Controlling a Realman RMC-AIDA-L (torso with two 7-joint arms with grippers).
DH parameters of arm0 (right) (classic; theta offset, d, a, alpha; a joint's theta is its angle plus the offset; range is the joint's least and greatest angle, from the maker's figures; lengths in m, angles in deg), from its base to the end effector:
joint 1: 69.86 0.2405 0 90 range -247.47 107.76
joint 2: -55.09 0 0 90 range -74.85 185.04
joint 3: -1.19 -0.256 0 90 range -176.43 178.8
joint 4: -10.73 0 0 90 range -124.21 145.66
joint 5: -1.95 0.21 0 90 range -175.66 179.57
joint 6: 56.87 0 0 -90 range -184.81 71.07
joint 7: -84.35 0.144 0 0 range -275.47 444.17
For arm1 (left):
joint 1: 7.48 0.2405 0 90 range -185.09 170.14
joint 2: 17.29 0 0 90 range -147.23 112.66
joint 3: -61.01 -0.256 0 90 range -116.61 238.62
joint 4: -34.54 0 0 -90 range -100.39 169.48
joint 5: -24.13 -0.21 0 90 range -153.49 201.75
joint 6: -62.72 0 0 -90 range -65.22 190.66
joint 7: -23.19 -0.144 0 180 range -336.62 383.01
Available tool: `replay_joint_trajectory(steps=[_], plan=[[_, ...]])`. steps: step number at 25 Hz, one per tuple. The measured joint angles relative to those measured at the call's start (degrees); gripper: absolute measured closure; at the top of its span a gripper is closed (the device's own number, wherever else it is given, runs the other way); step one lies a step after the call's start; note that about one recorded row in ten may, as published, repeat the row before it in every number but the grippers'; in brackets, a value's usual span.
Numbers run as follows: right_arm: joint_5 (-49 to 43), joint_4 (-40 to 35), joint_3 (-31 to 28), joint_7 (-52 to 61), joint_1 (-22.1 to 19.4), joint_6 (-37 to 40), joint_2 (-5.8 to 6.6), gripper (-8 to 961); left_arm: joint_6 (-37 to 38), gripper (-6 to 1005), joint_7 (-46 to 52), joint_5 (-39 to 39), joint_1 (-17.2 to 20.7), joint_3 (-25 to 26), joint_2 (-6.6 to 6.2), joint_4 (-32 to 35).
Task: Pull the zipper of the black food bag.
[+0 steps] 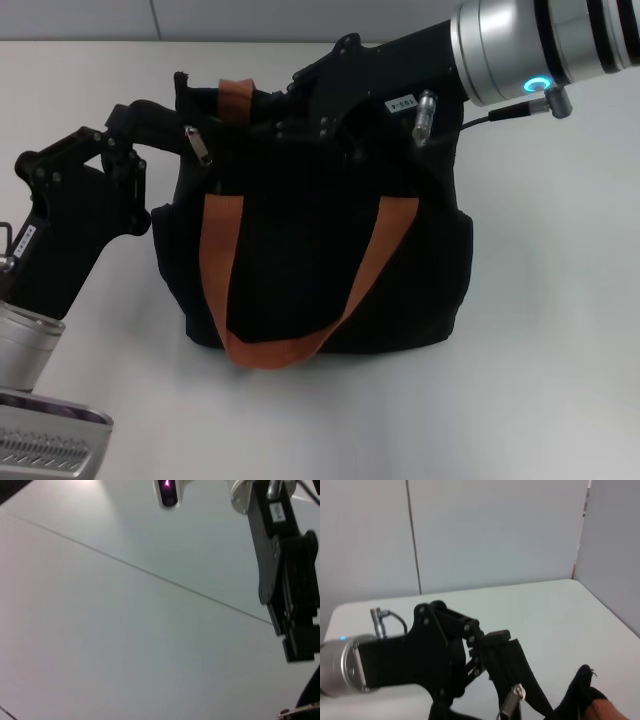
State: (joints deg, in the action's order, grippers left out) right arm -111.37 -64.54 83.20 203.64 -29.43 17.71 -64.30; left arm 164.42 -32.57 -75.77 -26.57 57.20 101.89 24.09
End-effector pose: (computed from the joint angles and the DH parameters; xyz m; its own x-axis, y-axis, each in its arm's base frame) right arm 0.0548 0.3642 -0.0248 0.9683 -0.0916 -0.2324 -0.1318 -0.9777 -0.1638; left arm -0.2799 0.2396 -0.0263 0.7737 -0.5844 -0.2446 -0.2297 0.1011 -0.9680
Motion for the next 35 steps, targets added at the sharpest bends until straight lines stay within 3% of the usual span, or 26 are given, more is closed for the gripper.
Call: replay_joint_trajectory(steps=[8,10,26,35], plan=[[5.7,3.1,0.4,-2.7,-0.5,-0.8,-0.14,604,1.6,981,-0.5,-1.3,-0.6,0.0,0.01,0.0],[6.0,3.5,0.9,-2.9,-0.3,-1.1,-0.22,501,1.6,981,-0.7,-1.3,-0.7,0.0,0.01,0.0],[9.2,10.8,4.4,-2.7,3.3,-4.3,-0.30,600,1.7,982,-0.8,-2.2,-0.8,-0.1,0.00,-0.2],[8.9,11.1,4.8,-2.7,3.9,-4.3,-0.15,656,1.7,981,-0.8,-2.1,-0.8,-0.1,0.00,-0.1]])
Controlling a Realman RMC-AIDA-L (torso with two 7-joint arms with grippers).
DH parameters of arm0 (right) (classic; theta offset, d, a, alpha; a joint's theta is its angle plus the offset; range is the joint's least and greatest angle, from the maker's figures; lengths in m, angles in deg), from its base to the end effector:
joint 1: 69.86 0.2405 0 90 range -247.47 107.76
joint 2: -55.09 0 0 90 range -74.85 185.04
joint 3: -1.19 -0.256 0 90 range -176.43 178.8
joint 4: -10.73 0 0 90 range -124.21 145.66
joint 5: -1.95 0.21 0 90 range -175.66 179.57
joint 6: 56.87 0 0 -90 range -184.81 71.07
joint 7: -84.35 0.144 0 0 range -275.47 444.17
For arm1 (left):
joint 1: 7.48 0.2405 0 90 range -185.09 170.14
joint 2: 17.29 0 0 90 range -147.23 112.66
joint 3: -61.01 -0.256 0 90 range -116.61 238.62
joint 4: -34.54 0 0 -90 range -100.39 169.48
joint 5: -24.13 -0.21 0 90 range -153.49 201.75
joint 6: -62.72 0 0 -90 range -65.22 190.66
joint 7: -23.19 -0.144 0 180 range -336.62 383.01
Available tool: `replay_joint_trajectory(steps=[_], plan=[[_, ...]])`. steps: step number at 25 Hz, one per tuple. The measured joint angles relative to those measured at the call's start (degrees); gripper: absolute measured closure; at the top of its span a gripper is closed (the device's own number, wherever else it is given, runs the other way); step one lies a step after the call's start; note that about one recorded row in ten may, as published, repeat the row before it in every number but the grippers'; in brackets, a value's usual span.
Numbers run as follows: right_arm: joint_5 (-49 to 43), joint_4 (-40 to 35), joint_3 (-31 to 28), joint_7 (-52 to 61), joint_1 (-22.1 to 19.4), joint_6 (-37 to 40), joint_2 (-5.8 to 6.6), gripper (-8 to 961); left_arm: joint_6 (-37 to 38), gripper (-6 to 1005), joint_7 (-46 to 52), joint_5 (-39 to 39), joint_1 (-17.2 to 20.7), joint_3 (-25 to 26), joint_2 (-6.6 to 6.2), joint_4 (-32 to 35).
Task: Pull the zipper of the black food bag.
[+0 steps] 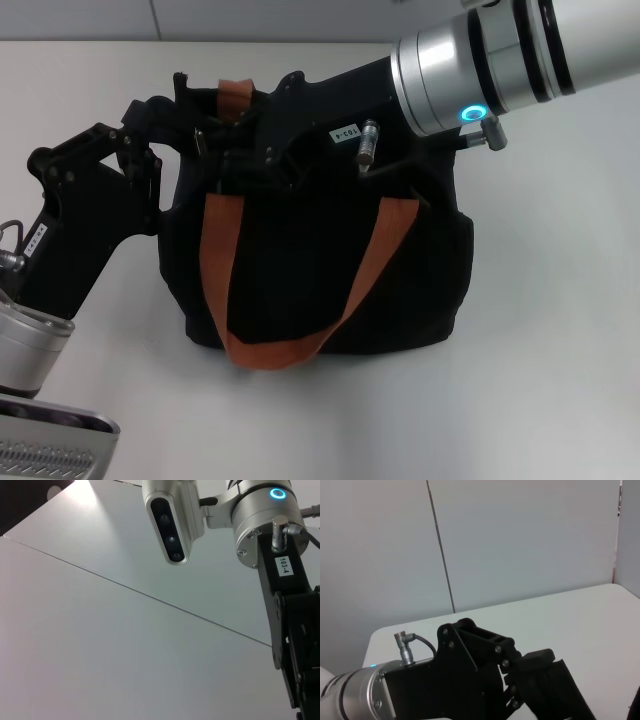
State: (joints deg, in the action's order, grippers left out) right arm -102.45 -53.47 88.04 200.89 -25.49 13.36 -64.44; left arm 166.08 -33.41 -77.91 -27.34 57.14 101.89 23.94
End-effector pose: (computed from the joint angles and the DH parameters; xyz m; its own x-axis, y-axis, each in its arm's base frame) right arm 0.0487 0.3626 -0.0597 0.9463 -0.1586 -0.2818 -0.1769 -0.9834 -0.0407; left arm -0.2712 0.2389 -0.0278 0.7358 -0.6311 -0.2455 -0.2288 0.1094 -0.9673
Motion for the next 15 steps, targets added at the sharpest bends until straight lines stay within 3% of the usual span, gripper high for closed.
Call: replay_joint_trajectory(steps=[3,8,15], plan=[[-0.1,0.2,0.0,-0.1,0.0,-0.2,0.01,675,0.0,981,0.0,0.0,0.0,0.0,0.00,0.0],[-0.2,0.1,0.0,-0.7,0.1,0.2,0.10,903,-0.1,982,0.0,0.0,0.0,0.0,0.00,0.0],[-0.1,0.2,-0.5,-0.8,0.1,0.2,0.17,948,-0.2,982,0.0,0.0,0.0,0.0,0.00,-0.1]])
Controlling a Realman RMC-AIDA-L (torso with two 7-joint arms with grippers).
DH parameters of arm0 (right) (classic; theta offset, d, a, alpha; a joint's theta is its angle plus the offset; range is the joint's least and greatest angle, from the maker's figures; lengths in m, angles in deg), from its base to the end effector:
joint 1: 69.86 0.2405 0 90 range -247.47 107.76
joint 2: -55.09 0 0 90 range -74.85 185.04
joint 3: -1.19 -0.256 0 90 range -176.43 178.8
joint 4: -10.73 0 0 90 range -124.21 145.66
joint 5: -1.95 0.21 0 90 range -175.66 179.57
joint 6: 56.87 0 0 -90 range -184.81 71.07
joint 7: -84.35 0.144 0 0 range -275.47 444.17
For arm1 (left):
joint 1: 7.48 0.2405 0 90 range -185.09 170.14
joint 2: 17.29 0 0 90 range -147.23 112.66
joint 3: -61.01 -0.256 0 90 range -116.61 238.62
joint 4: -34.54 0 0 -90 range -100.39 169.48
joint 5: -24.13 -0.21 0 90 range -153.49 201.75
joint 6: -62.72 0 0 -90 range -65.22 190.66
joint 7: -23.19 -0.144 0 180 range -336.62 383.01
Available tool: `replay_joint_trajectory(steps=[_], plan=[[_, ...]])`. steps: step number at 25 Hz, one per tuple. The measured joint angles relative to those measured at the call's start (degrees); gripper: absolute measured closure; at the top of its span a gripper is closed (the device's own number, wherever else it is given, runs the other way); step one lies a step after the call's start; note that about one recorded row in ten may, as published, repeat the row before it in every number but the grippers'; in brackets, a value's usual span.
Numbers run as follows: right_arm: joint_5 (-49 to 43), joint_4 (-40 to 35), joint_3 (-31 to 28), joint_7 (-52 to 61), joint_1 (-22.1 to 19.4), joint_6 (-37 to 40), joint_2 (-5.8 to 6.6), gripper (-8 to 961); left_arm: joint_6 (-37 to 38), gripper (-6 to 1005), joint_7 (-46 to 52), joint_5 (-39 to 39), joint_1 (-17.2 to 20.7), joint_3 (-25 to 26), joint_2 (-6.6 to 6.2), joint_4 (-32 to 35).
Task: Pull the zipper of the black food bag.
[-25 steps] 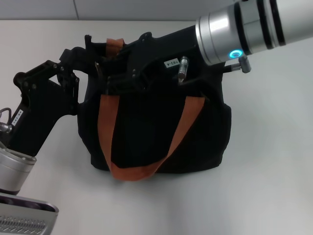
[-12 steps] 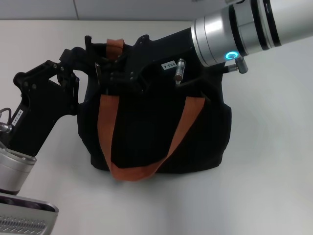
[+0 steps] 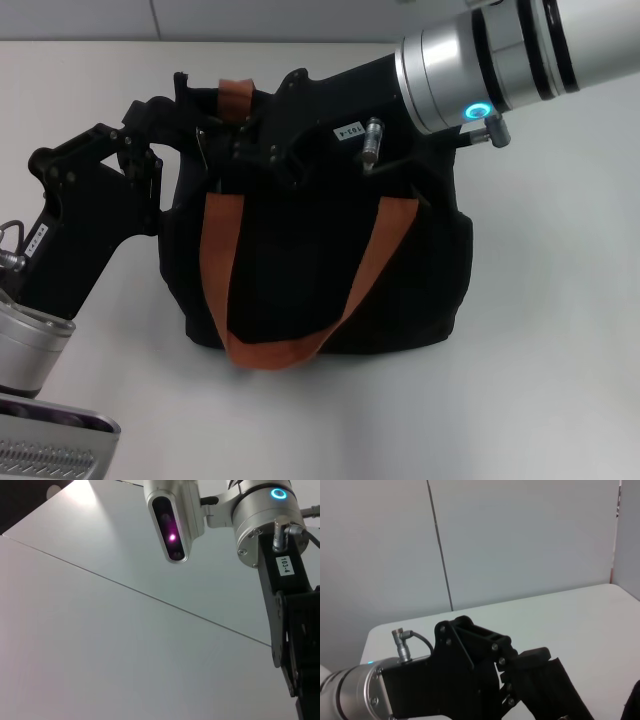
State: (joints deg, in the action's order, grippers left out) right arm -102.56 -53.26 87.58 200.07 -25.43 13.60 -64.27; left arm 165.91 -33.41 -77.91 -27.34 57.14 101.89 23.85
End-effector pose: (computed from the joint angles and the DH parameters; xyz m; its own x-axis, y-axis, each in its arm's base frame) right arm 0.0502 0.3642 -0.0579 0.9484 -0.1484 -0.2803 -0.1680 -0.9846 -0.0473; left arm -0.2712 0.2390 -0.0283 0.7373 -0.6300 -0.2441 -0.2290 0.1069 -0.9675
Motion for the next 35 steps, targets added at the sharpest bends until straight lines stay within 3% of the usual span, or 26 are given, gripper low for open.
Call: replay_joint_trajectory(steps=[7,17,23,35], plan=[[0.2,-0.2,-0.1,1.8,-0.3,0.1,-0.07,946,-0.2,981,0.0,0.0,0.0,0.0,0.00,0.0],[0.3,0.6,0.6,2.3,0.1,-0.5,-0.24,592,-0.3,982,0.0,0.0,0.0,0.1,0.00,0.0],[0.1,1.8,0.8,2.3,0.8,-1.8,-0.31,605,-0.3,981,0.0,0.0,0.0,0.0,0.00,-0.1],[-0.3,1.3,1.8,1.2,1.0,-1.7,-0.11,832,-0.3,981,0.1,0.0,0.0,0.0,0.00,-0.1]])
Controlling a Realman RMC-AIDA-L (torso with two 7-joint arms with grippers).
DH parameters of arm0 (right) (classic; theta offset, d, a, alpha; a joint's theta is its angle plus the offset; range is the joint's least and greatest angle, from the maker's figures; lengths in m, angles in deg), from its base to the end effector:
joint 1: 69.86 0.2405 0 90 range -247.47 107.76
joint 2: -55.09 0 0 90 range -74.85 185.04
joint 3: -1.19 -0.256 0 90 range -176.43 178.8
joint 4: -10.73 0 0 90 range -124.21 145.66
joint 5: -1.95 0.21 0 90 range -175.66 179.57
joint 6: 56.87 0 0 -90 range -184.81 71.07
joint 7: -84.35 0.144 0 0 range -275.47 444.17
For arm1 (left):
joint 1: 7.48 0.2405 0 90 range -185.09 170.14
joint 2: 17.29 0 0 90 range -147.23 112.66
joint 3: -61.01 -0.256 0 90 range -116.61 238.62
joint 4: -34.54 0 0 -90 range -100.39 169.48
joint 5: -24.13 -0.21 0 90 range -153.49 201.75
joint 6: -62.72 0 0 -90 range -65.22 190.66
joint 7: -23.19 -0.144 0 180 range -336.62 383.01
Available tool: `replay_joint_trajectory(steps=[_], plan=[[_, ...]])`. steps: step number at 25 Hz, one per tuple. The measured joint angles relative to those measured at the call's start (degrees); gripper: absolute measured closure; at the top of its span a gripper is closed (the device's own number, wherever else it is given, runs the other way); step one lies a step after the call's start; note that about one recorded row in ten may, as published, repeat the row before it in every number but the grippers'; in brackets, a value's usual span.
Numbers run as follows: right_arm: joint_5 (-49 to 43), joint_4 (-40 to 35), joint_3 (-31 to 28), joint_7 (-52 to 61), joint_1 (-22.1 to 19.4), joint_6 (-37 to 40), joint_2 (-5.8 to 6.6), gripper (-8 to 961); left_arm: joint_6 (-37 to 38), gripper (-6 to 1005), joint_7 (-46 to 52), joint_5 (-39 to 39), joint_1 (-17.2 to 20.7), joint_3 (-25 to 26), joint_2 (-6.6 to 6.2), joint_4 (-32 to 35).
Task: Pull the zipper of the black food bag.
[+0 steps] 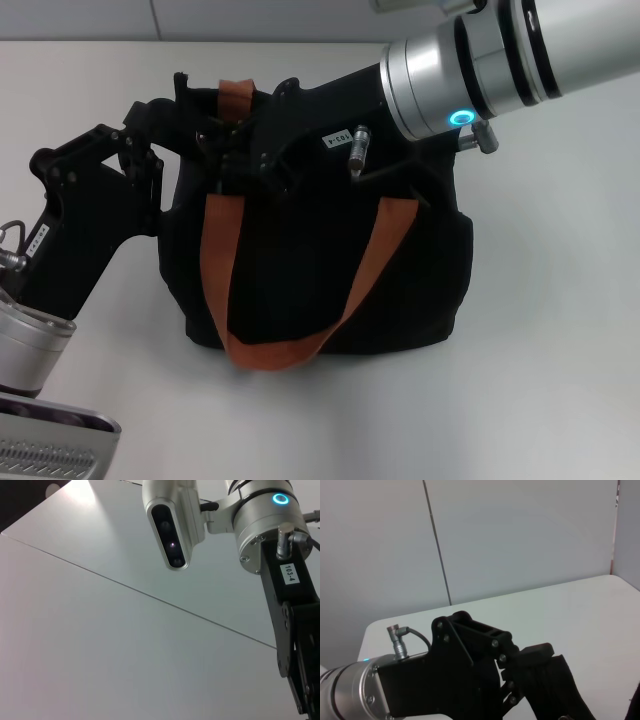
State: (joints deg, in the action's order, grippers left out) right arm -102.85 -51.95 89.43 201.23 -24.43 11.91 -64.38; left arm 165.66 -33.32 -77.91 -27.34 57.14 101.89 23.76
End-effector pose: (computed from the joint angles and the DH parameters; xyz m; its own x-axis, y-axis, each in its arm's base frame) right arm 0.0486 0.3643 -0.0667 0.9519 -0.1611 -0.2606 -0.1786 -0.9829 -0.0448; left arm -0.2714 0.2392 -0.0289 0.7396 -0.6283 -0.2413 -0.2287 0.1026 -0.9681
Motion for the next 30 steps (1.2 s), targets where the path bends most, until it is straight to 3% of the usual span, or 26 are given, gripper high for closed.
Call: replay_joint_trajectory(steps=[18,30], plan=[[-0.8,-1.8,-1.0,0.0,-1.2,2.6,0.32,856,-0.7,981,0.1,-0.1,0.8,0.3,0.01,0.0],[-2.3,-5.5,-3.9,0.4,-4.4,4.8,0.32,895,-0.8,982,0.4,0.4,0.8,0.4,-0.01,0.0]])
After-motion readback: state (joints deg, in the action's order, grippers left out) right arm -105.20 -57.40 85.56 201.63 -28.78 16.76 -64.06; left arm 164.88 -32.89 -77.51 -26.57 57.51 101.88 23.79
